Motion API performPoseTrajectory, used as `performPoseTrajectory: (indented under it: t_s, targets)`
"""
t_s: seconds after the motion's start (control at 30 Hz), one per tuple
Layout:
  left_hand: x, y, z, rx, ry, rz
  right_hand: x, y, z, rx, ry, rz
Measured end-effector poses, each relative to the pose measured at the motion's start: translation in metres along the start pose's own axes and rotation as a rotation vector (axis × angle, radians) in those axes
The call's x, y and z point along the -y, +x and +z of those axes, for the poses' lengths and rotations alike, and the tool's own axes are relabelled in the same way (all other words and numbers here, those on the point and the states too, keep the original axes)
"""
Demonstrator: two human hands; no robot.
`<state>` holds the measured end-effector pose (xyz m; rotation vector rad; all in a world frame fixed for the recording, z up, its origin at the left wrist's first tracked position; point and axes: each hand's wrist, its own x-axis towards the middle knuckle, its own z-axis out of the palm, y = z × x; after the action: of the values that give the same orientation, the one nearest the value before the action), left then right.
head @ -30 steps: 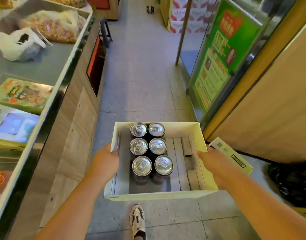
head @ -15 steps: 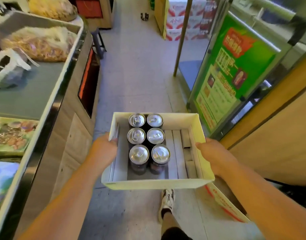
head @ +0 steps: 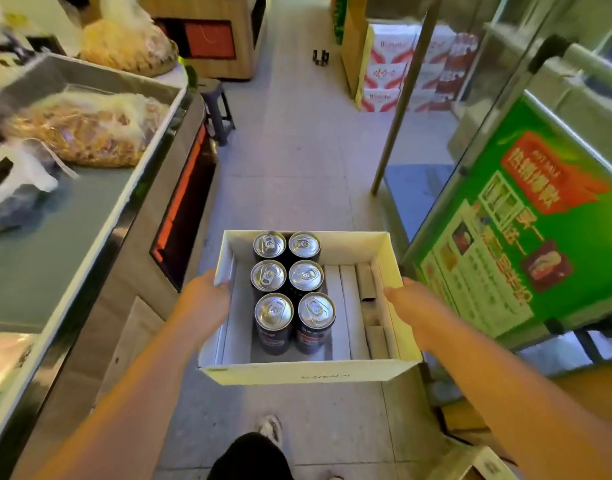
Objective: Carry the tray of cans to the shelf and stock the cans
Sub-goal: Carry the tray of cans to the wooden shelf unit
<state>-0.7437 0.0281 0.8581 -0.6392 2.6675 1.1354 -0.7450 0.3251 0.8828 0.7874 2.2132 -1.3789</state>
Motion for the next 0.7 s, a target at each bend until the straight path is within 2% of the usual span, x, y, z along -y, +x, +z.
performPoseTrajectory:
  t_s: [0.27, 0.53, 0.7]
  targets:
    - [-0.070, 0.199, -0.024, -0.002, -0.112, 0.024, 0.158, 0.135, 0.027, -0.062, 0.001, -0.008]
    - [-0.158, 0.391, -0.078, 0.061, -0.114, 0.076, 0.317, 0.257, 0.053, -0.093, 0.021, 0.027]
    - [-0.210, 0.510, -0.079, 0.080, -0.094, 0.065, 0.400, 0.359, 0.054, -0.121, 0.033, 0.035]
